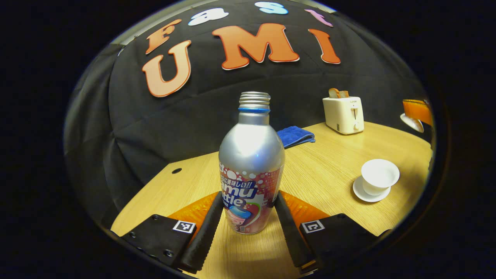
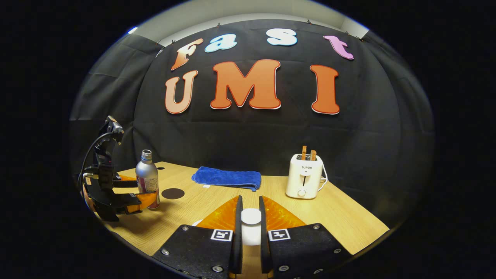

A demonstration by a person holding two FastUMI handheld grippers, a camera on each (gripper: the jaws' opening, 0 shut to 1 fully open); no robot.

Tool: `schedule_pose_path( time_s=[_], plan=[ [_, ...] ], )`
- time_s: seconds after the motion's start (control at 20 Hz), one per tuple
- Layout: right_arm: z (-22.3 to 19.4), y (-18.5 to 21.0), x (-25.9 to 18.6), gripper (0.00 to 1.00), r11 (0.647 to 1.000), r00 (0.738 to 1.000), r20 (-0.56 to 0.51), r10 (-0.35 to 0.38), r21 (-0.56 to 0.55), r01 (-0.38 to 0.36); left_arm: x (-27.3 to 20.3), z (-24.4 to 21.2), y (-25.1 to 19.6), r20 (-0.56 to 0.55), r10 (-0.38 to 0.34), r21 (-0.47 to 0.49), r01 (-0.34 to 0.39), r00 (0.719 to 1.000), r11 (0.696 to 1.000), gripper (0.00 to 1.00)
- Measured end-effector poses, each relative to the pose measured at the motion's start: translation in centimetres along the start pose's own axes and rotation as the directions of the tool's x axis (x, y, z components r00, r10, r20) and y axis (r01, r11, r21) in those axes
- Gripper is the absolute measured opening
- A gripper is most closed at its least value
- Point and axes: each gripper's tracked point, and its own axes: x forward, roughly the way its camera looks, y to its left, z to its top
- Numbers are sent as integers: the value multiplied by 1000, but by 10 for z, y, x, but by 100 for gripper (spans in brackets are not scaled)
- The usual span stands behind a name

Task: Open the teacup lid with one hand, grasp the water bottle and pour water into the teacup with the other hand; after pouring, place the water bottle on the coaster and then close the teacup lid.

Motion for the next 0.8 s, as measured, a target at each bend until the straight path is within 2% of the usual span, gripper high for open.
schedule_pose_path(
  time_s=[0.15, 0.3, 0.55, 0.8],
  plan=[
    [4, -10, -2, 19, 1000, 1000, 14, -13, 6, 13, 0, 4, -3, 3, 10, 141, -10, 1000, 990, 84],
    [4, -20, -3, 19, 999, 1000, 17, -21, 25, 20, 1, 7, -12, 15, 12, 300, -16, 1000, 954, 84],
    [1, -31, -4, 19, 999, 999, 19, -28, 23, 28, -5, 12, -32, 52, -10, 520, -19, 999, 854, 84],
    [2, -44, -8, 19, 999, 999, 27, -38, 22, 38, 1, 19, -48, 52, -37, 642, -6, 998, 766, 84]
  ],
)
